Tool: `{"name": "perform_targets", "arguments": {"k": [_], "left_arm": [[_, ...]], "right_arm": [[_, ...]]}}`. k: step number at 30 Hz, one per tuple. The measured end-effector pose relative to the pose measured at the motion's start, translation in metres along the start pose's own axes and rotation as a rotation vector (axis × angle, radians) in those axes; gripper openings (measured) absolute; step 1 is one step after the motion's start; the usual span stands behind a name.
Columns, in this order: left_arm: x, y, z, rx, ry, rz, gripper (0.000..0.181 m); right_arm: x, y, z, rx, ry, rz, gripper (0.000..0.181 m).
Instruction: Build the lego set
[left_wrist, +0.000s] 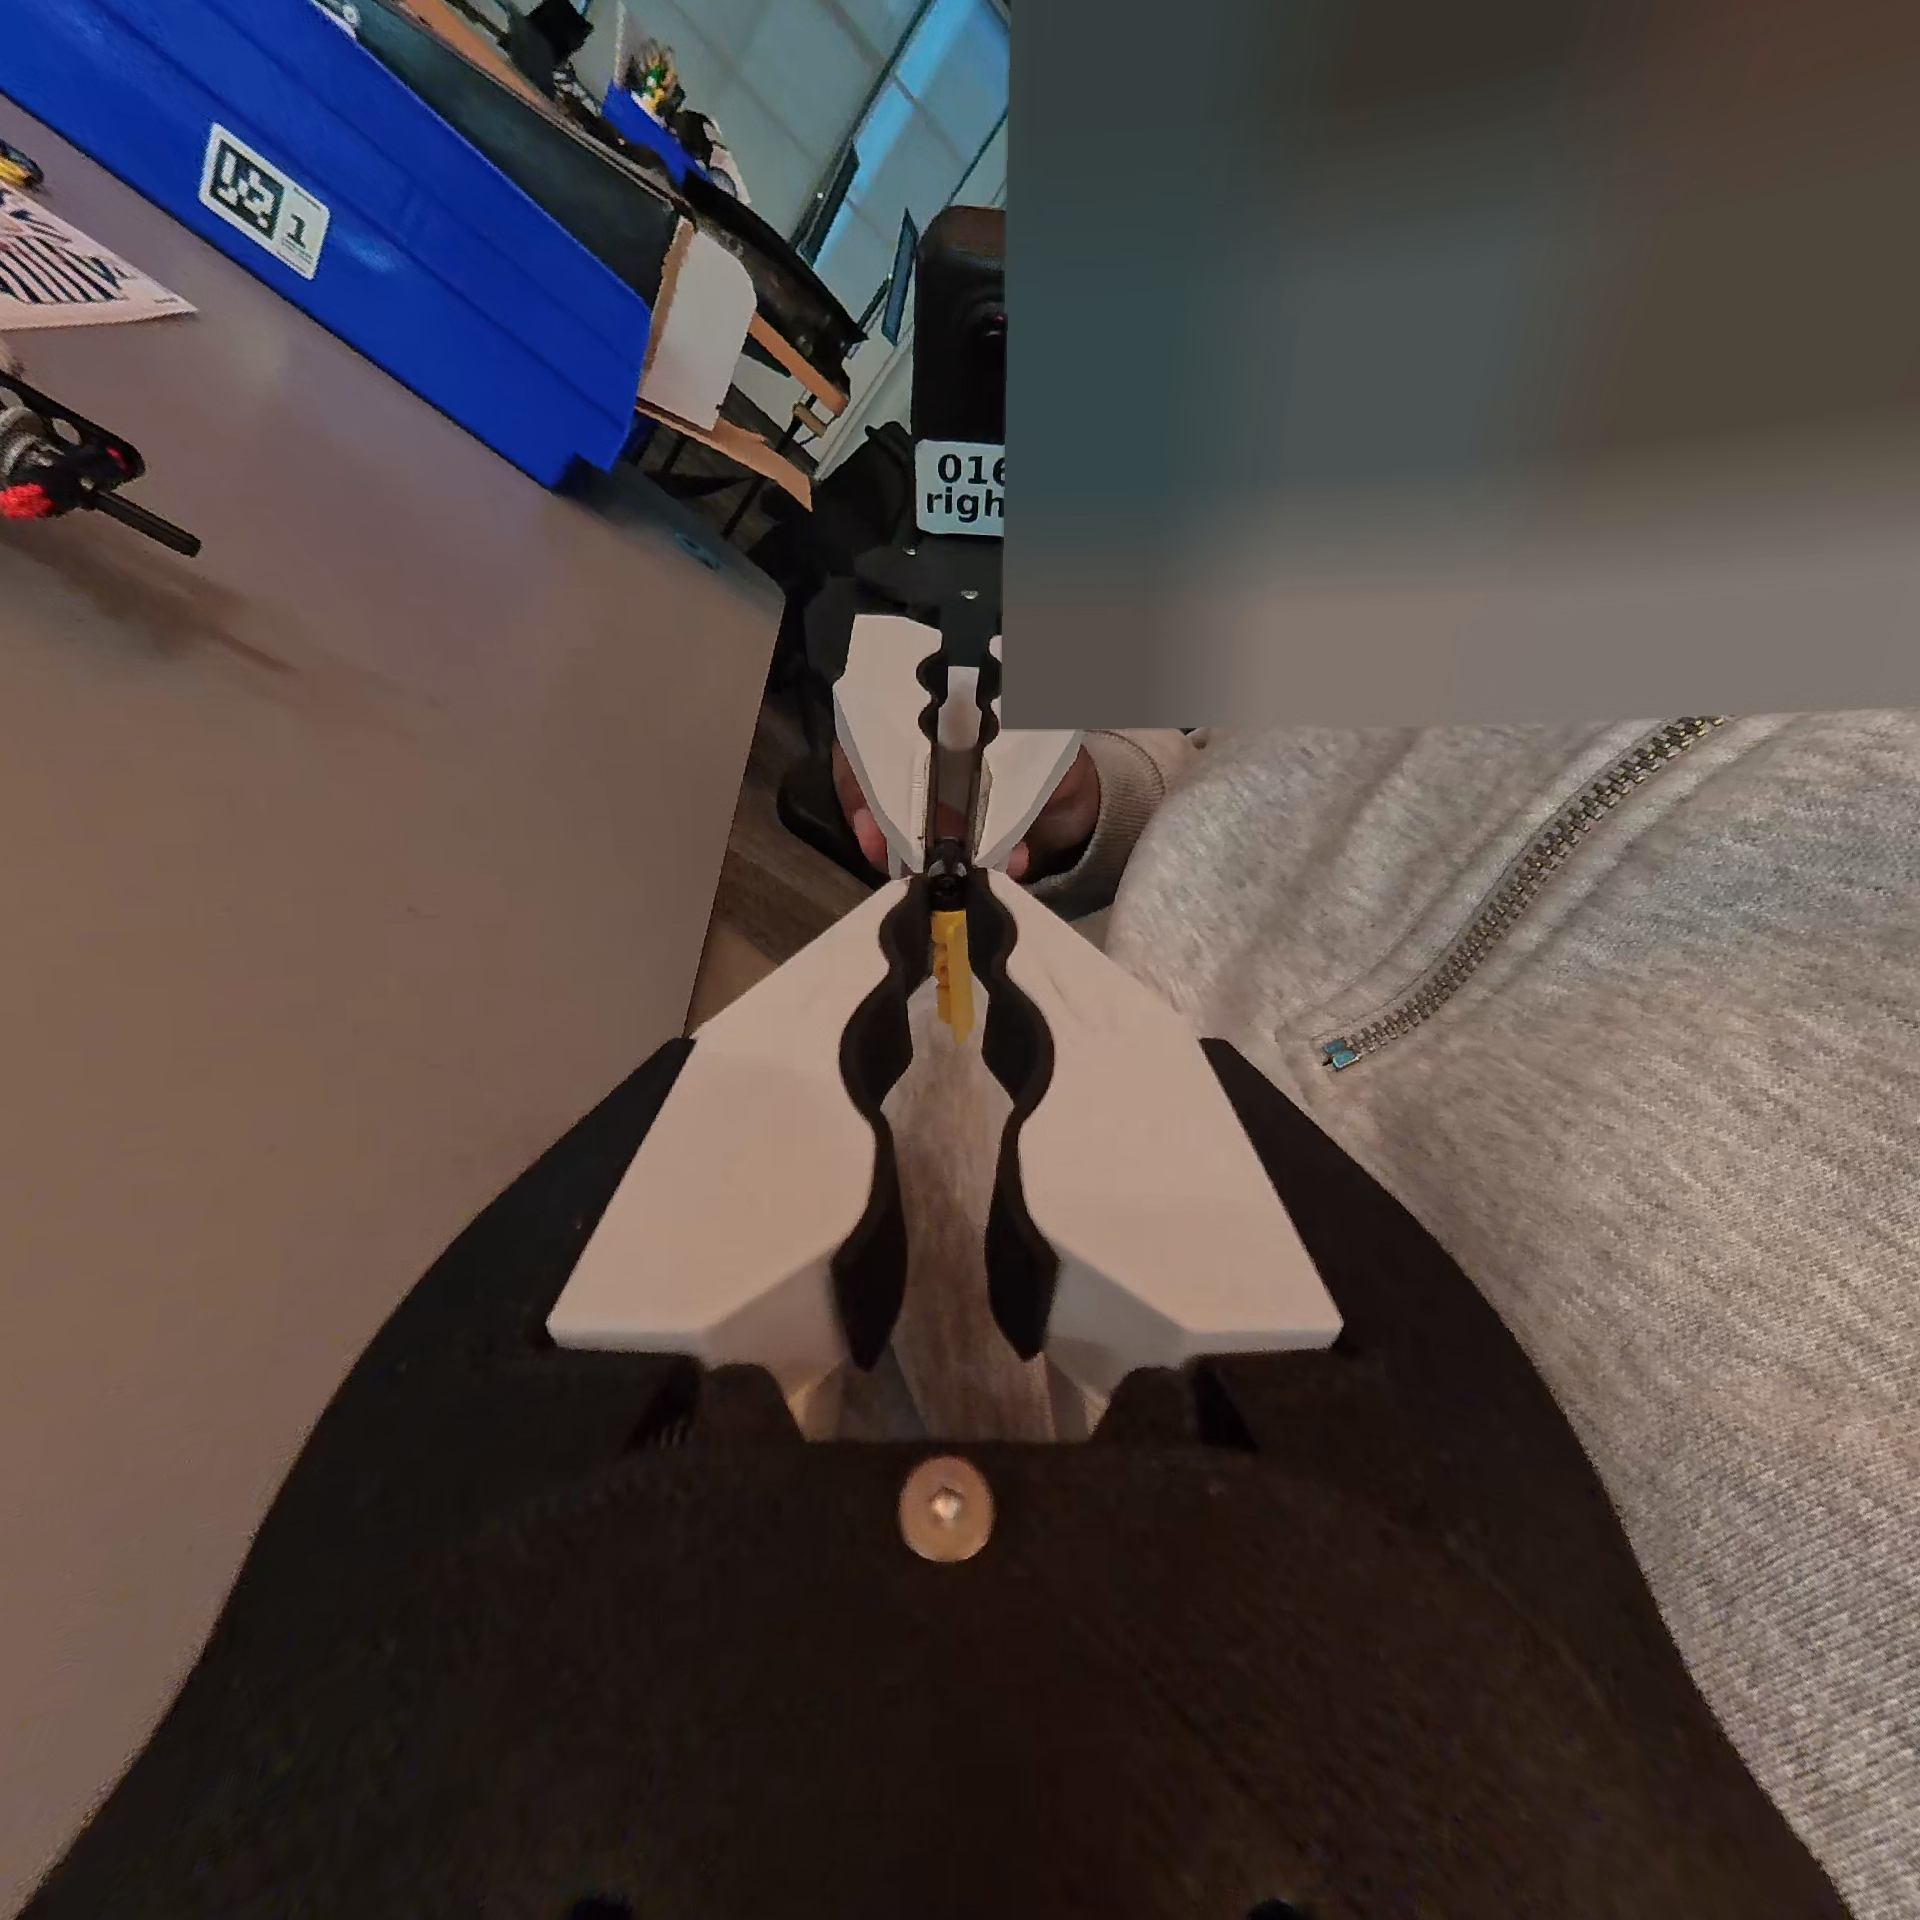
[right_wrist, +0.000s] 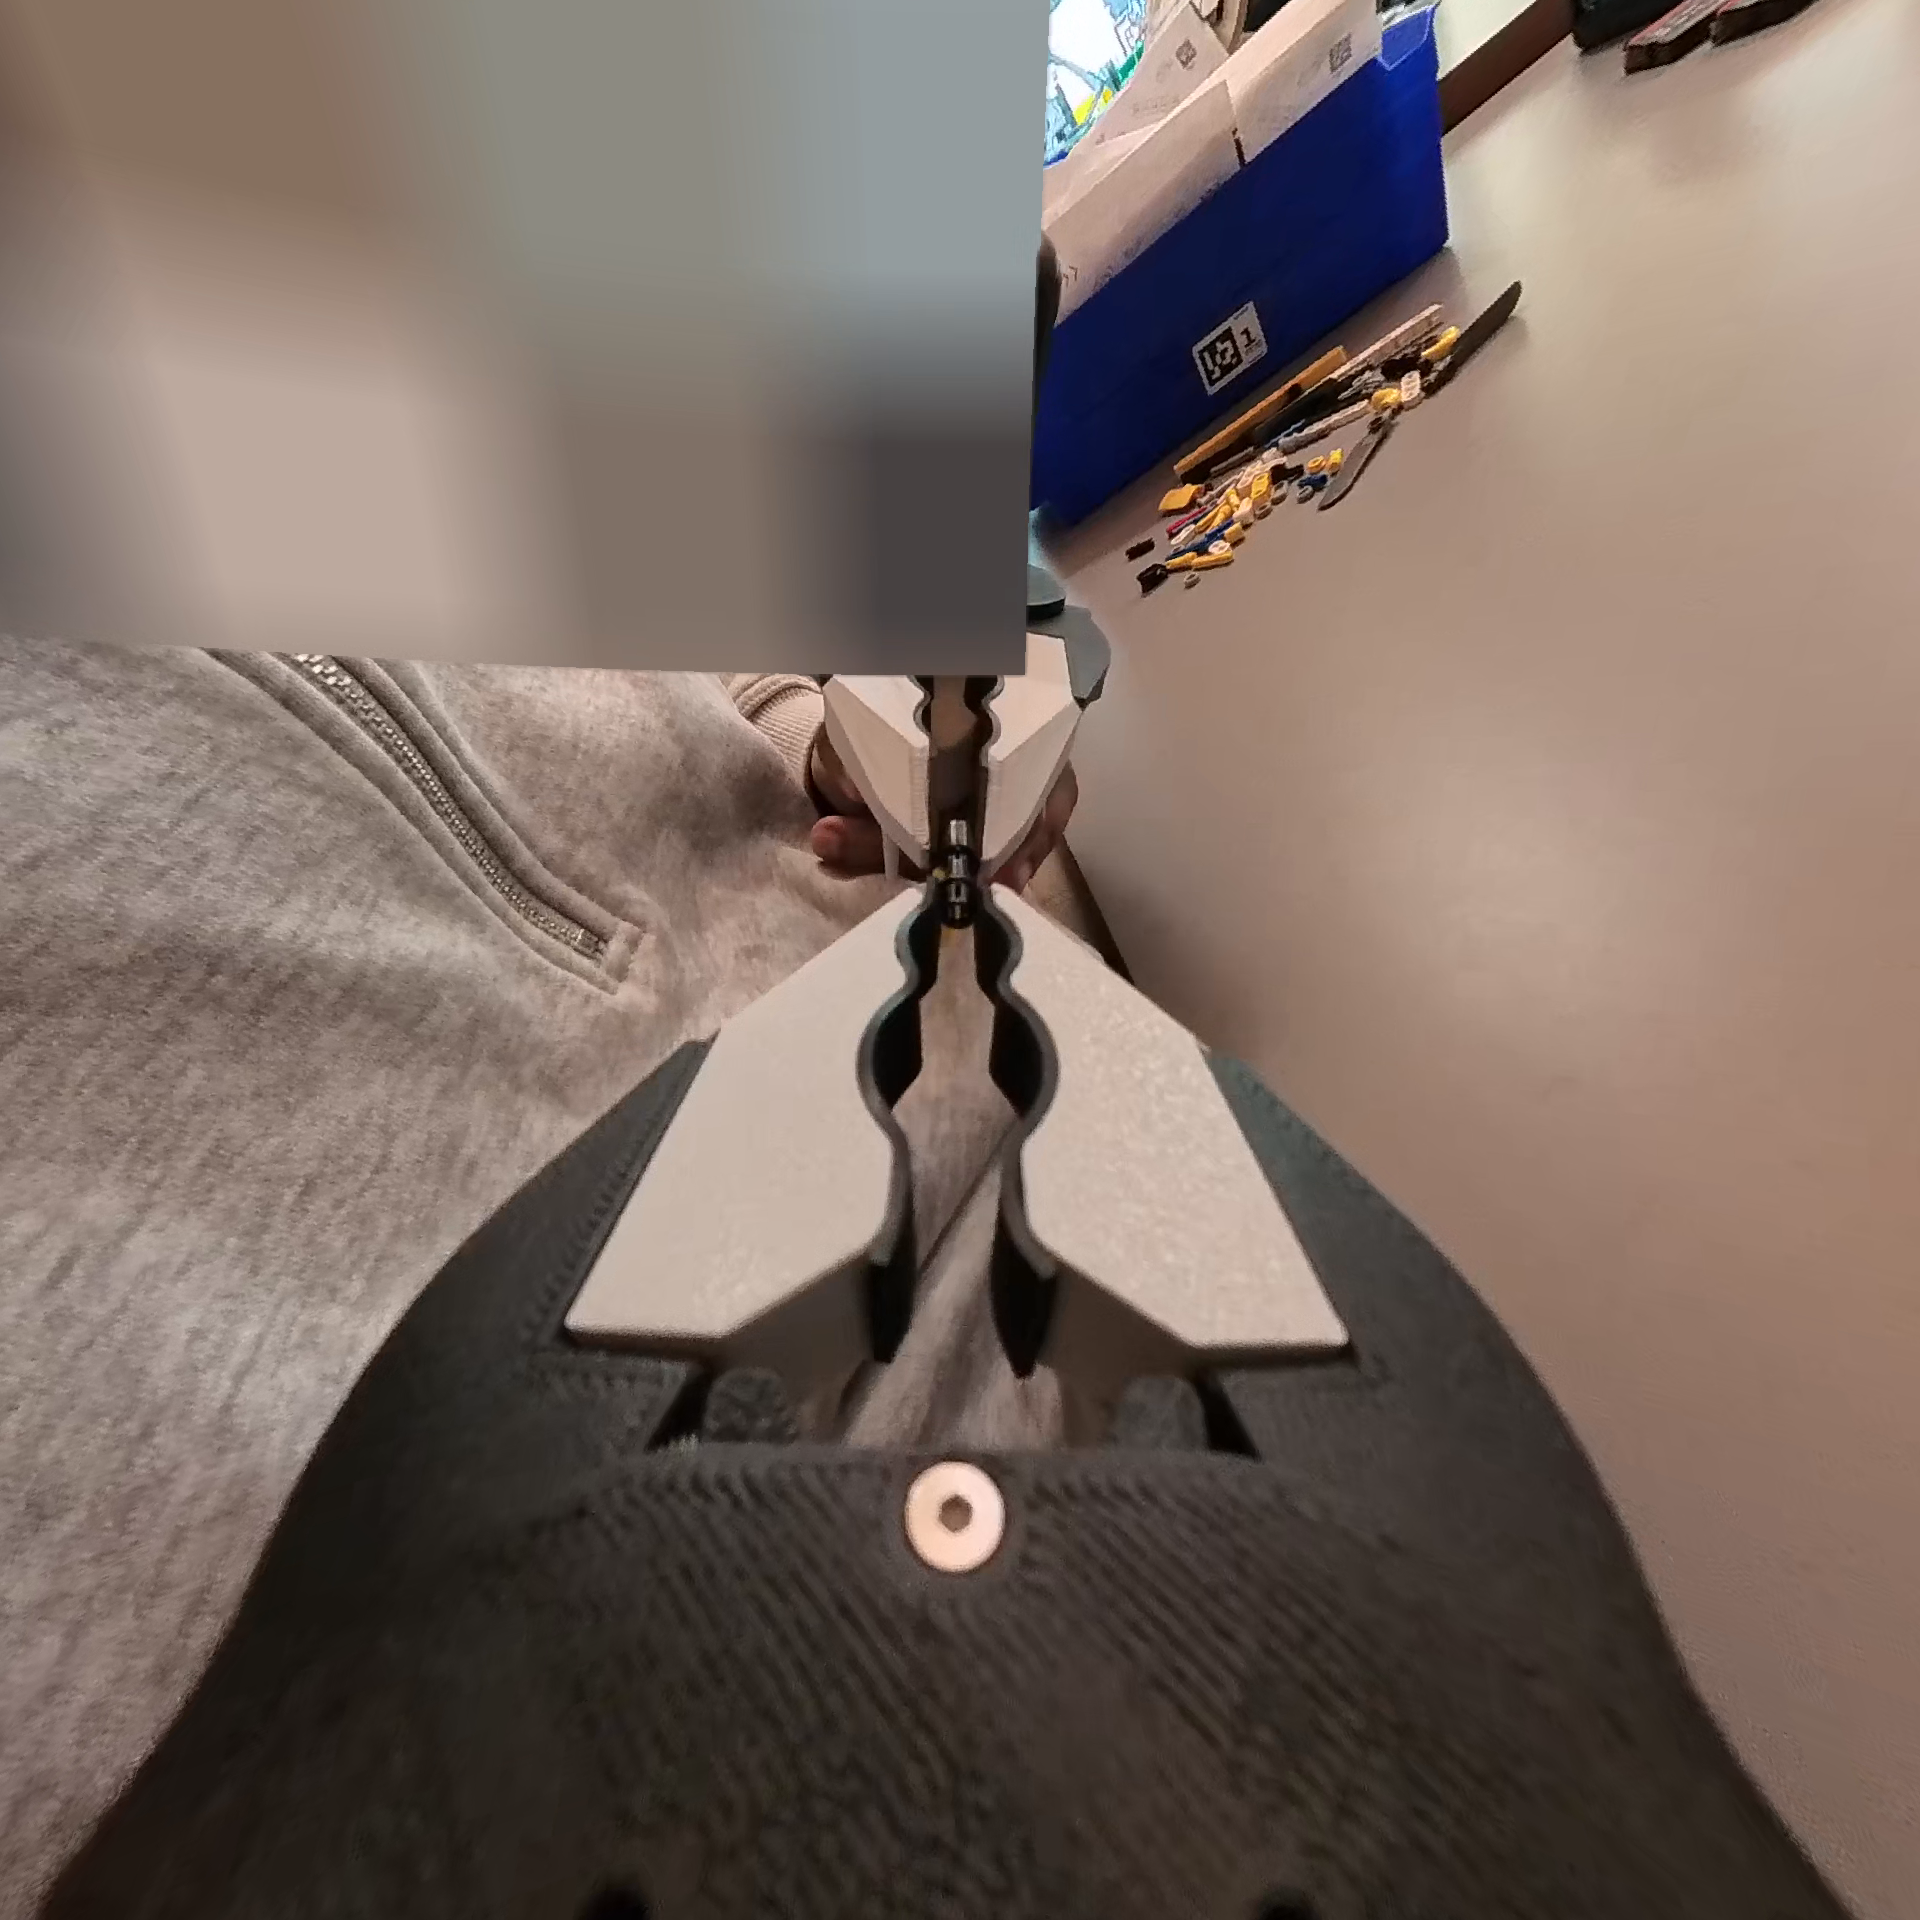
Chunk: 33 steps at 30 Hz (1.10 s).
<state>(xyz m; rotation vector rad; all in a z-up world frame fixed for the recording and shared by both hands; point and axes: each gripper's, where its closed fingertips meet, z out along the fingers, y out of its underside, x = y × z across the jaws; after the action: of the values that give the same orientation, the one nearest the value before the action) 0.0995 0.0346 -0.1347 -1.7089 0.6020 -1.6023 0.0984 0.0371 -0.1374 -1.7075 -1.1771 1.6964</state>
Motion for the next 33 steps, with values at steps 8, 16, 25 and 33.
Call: {"name": "perform_targets", "arguments": {"k": [8, 16, 25, 33], "left_arm": [[-0.002, 0.006, 0.001, -0.031, -0.002, -0.028, 0.005], [-0.003, 0.01, 0.002, -0.051, 0.0, -0.037, 0.005], [-0.005, 0.011, 0.003, -0.059, -0.002, -0.046, 0.004], [-0.005, 0.009, 0.005, -0.048, 0.012, -0.07, 0.004]], "right_arm": [[0.001, 0.003, 0.0, 0.012, -0.018, 0.038, 0.004], [0.002, 0.007, 0.002, -0.026, -0.03, 0.044, 0.004], [0.004, 0.009, 0.004, -0.048, -0.029, 0.048, 0.005], [0.003, 0.006, 0.006, -0.055, -0.022, 0.02, 0.004]]}}
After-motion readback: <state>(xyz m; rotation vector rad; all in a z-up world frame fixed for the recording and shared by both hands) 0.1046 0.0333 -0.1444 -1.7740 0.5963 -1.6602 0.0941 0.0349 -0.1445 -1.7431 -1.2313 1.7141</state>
